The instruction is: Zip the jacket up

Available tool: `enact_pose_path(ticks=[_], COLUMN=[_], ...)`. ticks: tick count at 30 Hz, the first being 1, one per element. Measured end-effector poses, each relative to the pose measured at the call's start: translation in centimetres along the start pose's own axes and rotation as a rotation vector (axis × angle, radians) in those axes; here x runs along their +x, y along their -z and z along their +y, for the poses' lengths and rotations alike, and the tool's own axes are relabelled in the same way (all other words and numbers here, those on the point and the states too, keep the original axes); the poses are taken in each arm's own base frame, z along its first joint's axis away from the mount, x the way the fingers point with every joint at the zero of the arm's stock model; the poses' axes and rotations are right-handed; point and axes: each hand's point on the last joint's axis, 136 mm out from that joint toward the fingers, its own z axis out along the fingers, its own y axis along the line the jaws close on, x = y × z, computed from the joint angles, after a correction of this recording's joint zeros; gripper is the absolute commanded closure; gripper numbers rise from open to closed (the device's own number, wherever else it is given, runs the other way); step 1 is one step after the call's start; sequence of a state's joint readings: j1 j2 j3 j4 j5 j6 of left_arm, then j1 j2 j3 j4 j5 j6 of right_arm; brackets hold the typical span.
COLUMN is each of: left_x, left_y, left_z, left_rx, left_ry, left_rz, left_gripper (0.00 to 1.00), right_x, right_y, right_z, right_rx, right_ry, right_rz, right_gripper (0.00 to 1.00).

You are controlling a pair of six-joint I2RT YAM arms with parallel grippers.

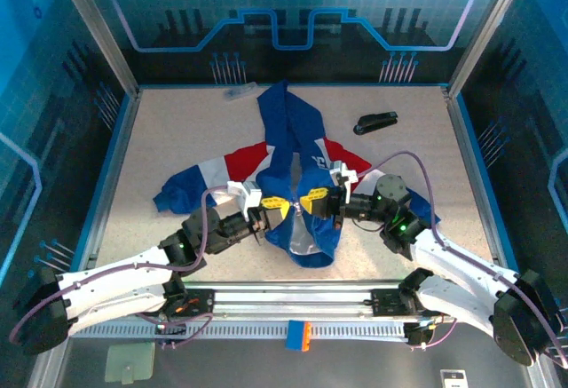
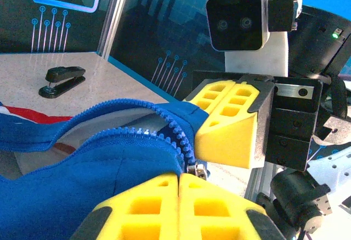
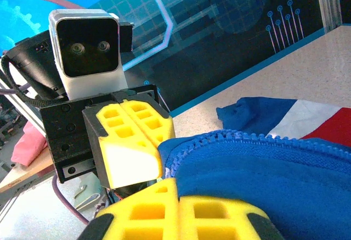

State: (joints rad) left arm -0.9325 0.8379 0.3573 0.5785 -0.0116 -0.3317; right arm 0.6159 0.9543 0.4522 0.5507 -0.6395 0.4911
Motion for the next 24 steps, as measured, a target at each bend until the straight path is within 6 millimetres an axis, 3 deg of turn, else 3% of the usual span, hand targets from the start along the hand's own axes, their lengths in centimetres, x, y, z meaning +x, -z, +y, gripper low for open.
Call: enact_pose_path(ticks=[24], left_x=[-0.93], left_y=[-0.11], left_z=[0.14], left_rx=[-0.001], left_ry=[0.033], left_rz=[-0.065], left_gripper=[1.0], right_x=[0.16], right_y=[-0.19], right_z=[-0.32], right_rx=[0.005], right_ry=[-0.012], right_rz=[0.003], right_gripper=[0.96])
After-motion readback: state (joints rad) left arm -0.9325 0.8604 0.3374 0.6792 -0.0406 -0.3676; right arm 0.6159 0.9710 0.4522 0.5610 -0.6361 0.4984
